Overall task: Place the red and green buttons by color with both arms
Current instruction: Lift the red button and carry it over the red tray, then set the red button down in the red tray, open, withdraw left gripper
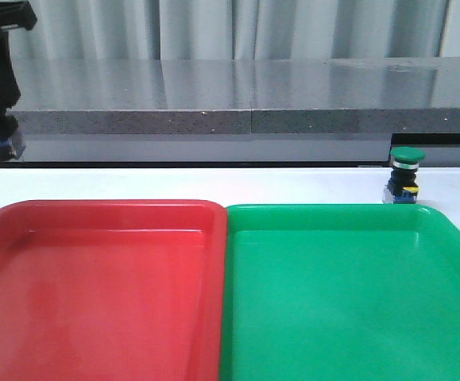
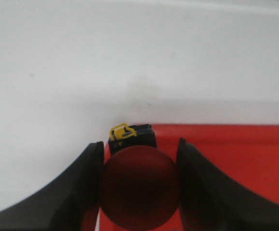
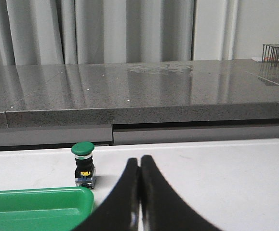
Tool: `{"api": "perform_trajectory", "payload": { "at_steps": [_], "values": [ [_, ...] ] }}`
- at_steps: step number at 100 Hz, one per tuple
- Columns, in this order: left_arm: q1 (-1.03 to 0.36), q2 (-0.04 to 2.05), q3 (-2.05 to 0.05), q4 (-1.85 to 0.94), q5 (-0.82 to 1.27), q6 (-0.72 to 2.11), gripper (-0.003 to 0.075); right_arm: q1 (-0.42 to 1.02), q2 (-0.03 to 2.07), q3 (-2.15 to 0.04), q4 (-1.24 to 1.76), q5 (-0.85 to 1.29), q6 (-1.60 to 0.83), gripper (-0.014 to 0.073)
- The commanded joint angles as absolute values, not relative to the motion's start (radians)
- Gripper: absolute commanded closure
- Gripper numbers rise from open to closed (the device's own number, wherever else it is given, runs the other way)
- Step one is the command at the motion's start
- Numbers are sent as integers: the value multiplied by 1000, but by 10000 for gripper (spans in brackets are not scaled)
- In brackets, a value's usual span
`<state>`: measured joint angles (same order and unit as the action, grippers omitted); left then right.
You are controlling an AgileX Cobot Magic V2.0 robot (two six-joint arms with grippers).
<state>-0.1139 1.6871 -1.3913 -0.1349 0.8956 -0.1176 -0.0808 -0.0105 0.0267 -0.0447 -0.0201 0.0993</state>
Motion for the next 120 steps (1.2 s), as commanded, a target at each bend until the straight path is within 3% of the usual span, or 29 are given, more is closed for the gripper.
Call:
{"api": "perform_trajectory", "payload": {
  "at_steps": [1, 32, 77, 89, 104, 112, 120],
  "values": [
    [-169, 1599, -1336, -131, 821, -166, 680, -86, -33, 9, -53, -93, 101, 658],
    [-325, 1585, -1125, -117, 738, -225, 680, -86, -33, 9, -53, -93, 101, 658],
    [-330, 1651, -1066, -109, 739, -235, 654, -86, -33, 9, -53, -93, 101, 658],
    [-330, 1651, -1066, -109, 745, -235, 536, -86, -33, 9, -53, -93, 101, 658],
    [-330, 1651, -1066, -109, 747, -235, 292, -86, -33, 9, -53, -93, 101, 658],
    [-330, 1651, -1066, -109, 754, -235, 243, -86, -33, 9, -53, -93, 101, 658],
    [-330, 1646, -1066, -105, 759, -235, 244, -86, -33, 9, -53, -93, 101, 658]
  ]
}}
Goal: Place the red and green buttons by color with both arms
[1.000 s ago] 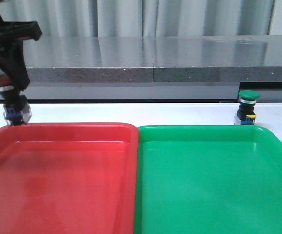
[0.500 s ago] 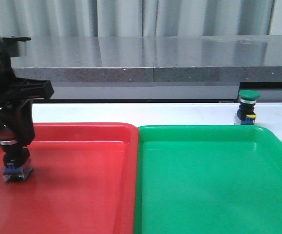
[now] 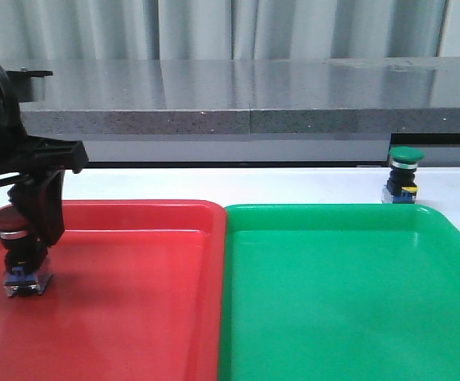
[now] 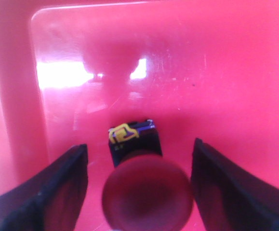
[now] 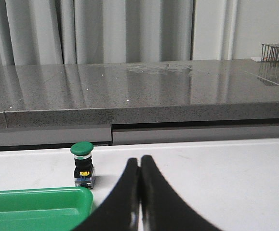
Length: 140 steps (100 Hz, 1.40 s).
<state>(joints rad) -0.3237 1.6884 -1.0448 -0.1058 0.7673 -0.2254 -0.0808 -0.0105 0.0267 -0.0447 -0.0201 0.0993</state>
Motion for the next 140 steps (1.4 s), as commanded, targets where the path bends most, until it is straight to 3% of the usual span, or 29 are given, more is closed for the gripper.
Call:
{"api": "perform_trajectory", "payload": {
  "at_steps": [1, 27, 39, 53, 67, 91, 140],
  "values": [
    [-330, 1646, -1066, -105, 759, -235, 244, -86, -33, 9, -53, -93, 101, 658],
    [-328, 1513, -1066, -92, 695, -235, 253, -86, -33, 9, -53, -93, 101, 658],
    [-328, 1427, -1066, -60, 685, -250, 309, -86, -33, 9, -53, -93, 101, 658],
    [-328, 1330, -1066, -13, 680, -267, 487, -86, -33, 9, -53, -93, 101, 658],
    [-328, 1247, -1066, 0, 672, -267, 738, -86, -33, 9, -53, -93, 101, 658],
    [-328, 1119, -1011, 0, 615, -269, 741, -86, -33, 9, -53, -94, 101, 658],
    [-328, 798, -683, 0, 499, -296, 741, -86, -33, 9, -53, -126, 101, 658]
  ]
}}
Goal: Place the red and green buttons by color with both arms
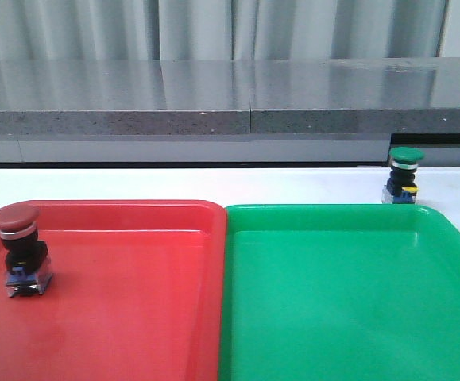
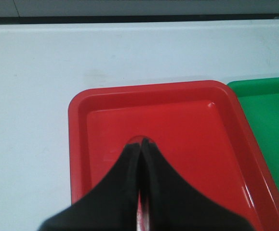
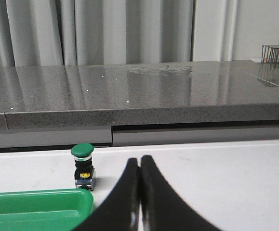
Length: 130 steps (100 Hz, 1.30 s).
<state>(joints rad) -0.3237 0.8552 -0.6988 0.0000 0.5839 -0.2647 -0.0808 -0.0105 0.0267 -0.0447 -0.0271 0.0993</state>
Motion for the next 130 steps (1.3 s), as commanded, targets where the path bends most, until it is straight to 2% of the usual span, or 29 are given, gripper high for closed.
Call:
{"api": "perform_trajectory", "payload": {
  "at_steps": [1, 37, 67, 90, 130],
  "values": [
    [-328, 793, -675, 0, 496, -296, 741, -86, -33, 9, -53, -127, 101, 658],
    [-328, 526, -480, 26, 459, -314, 741, -84, -31, -42, -53, -70, 101, 658],
    [-328, 282, -353, 48, 342, -311, 741, -84, -31, -42, -53, -79, 101, 658],
    [-328, 135, -294, 188, 238, -312, 741, -84, -31, -42, -53, -78, 101, 658],
    [-274, -34, -196, 205, 264, -363, 741, -85, -31, -42, -53, -74, 101, 658]
  ]
}}
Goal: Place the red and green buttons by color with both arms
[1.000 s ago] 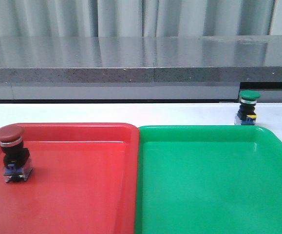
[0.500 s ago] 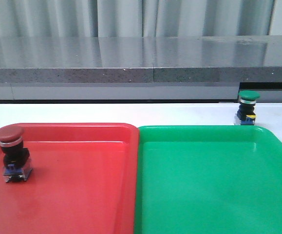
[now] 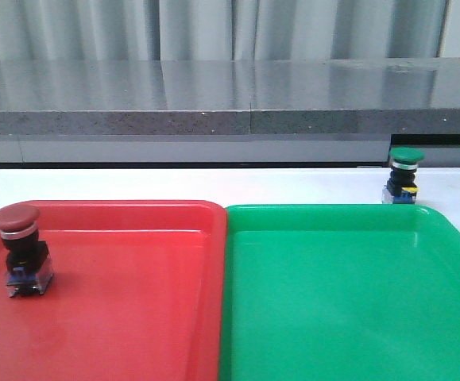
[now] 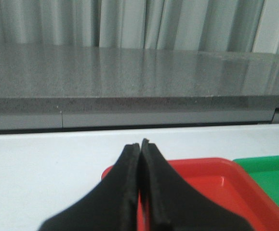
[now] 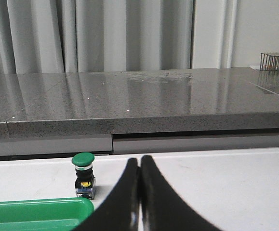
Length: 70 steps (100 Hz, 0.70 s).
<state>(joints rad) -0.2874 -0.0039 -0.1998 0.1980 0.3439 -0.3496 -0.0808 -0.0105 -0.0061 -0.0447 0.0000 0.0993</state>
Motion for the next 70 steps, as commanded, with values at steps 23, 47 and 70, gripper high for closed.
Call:
{"api": "perform_trajectory", "payload": {
  "at_steps": [23, 47, 70],
  "values": [
    [-136, -36, -115, 97, 245, -222, 741, -85, -31, -42, -53, -74, 101, 658],
    [-17, -36, -2, 12, 83, -125, 741, -85, -31, -42, -53, -74, 101, 658],
    [-16, -36, 14, 12, 103, -125, 741, -85, -31, -42, -53, -74, 101, 658]
  ]
}}
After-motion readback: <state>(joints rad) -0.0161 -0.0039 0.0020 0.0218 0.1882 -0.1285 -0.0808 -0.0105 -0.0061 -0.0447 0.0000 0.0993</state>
